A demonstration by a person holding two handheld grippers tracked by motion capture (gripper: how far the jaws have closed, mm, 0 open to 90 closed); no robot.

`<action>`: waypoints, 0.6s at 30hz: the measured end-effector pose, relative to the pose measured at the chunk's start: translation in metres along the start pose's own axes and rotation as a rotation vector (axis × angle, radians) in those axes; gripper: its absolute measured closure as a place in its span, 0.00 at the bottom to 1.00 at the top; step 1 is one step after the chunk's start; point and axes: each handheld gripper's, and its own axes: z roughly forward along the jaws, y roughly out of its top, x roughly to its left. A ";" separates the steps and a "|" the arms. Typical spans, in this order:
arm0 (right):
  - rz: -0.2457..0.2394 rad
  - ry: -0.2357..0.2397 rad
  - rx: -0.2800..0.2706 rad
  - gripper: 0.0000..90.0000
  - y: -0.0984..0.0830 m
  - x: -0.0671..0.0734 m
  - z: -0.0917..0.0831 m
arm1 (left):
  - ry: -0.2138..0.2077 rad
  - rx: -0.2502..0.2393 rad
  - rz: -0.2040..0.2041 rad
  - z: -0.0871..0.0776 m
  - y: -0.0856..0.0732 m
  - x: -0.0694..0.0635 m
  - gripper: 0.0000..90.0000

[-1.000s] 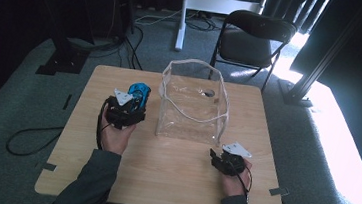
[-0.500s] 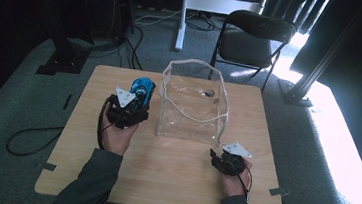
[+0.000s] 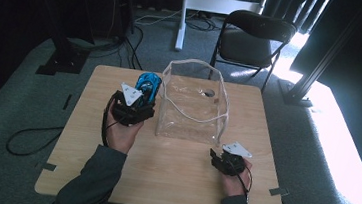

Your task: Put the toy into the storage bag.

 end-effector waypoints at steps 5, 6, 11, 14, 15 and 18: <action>0.007 -0.002 -0.001 0.50 0.000 -0.001 0.000 | -0.019 -0.003 0.017 0.001 0.007 -0.009 0.30; 0.008 -0.003 -0.002 0.50 0.000 -0.002 0.000 | -0.025 -0.006 0.018 0.001 0.009 -0.011 0.30; 0.011 -0.005 -0.002 0.50 0.000 -0.002 0.000 | -0.050 -0.008 0.035 0.004 0.017 -0.023 0.30; 0.009 -0.005 -0.002 0.50 0.000 -0.002 0.000 | -0.065 -0.007 0.041 0.007 0.022 -0.031 0.30; 0.008 -0.005 -0.002 0.50 0.000 -0.002 0.000 | -0.069 -0.006 0.044 0.007 0.024 -0.034 0.30; 0.011 -0.005 -0.004 0.50 0.000 -0.002 -0.001 | -0.088 -0.003 0.048 0.010 0.028 -0.042 0.30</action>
